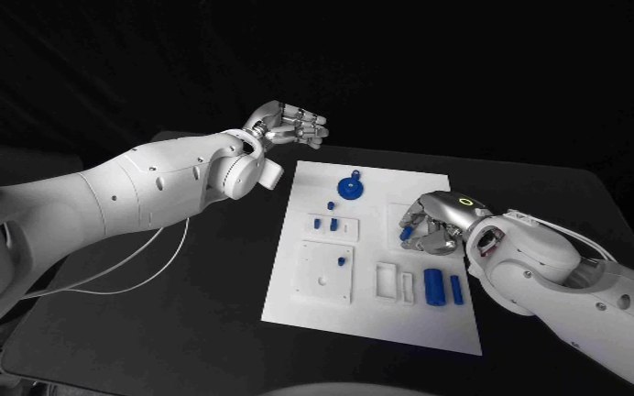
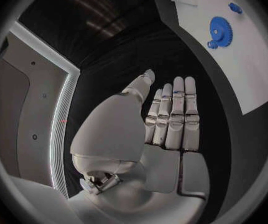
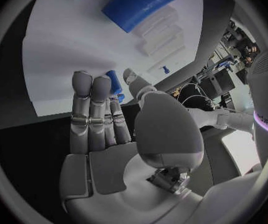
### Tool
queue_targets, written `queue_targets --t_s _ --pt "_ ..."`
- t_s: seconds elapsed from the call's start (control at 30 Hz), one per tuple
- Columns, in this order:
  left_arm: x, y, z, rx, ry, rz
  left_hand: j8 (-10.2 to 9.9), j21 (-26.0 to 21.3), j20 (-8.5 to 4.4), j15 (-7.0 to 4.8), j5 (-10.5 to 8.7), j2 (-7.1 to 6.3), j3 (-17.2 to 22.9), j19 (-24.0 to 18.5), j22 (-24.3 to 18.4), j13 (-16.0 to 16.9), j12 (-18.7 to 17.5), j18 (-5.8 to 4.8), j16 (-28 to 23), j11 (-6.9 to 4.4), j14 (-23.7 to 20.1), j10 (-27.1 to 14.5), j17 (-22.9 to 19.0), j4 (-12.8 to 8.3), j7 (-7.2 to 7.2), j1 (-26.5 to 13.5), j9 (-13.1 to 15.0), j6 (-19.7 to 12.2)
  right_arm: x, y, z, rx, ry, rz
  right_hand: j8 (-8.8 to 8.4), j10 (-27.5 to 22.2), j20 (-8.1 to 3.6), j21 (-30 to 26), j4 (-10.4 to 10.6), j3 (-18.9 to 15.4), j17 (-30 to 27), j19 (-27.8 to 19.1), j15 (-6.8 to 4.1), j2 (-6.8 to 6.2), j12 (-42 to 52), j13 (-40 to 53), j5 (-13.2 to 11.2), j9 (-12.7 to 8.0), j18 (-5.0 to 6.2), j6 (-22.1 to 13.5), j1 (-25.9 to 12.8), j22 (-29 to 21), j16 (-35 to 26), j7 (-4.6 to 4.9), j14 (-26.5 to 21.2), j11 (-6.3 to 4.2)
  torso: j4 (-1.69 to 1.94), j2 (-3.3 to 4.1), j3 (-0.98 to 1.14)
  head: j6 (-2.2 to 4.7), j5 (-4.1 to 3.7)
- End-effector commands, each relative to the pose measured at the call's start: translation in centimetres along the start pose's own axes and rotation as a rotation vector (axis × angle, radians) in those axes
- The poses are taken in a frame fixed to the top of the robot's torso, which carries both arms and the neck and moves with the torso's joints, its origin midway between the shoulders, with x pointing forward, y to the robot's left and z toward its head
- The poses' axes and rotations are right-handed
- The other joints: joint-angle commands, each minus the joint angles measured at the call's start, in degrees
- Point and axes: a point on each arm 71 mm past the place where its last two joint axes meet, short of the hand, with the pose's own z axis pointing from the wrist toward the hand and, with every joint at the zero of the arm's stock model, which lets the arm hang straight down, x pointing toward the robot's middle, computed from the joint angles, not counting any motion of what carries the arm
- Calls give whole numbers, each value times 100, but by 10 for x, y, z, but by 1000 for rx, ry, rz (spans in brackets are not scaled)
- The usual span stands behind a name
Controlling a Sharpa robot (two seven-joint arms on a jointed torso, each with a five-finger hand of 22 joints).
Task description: Assemble the parts on the task board
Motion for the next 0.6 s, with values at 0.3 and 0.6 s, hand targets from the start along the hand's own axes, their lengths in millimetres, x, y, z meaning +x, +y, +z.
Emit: queue_targets --t_s 0.3,0.6 --pt "1 -2 1 13 3 -6 -6 29 39 -1 10 41 -23 -6 0 4 8 14 -19 -4 -20 -36 3 -1 -8 24 7 -39 0 4 0 -18 -16 15 -16 416 -119 313 -111 880 54 280 -90 55 -19 -1 -68 -6 -98 333 -201 74 36 -23 61 -106 -3 -2 2 -33 9" --pt "1 -2 1 10 4 -6 -6 29 40 1 8 38 -24 -9 -3 3 8 14 -20 -2 -23 -39 2 4 -8 16 6 -40 -3 4 0 -5 -70 18 14 781 -171 456 -276 1430 84 280 -156 398 26 28 -18 28 -141 617 43 130 29 -58 64 -222 1 0 2 -54 16"
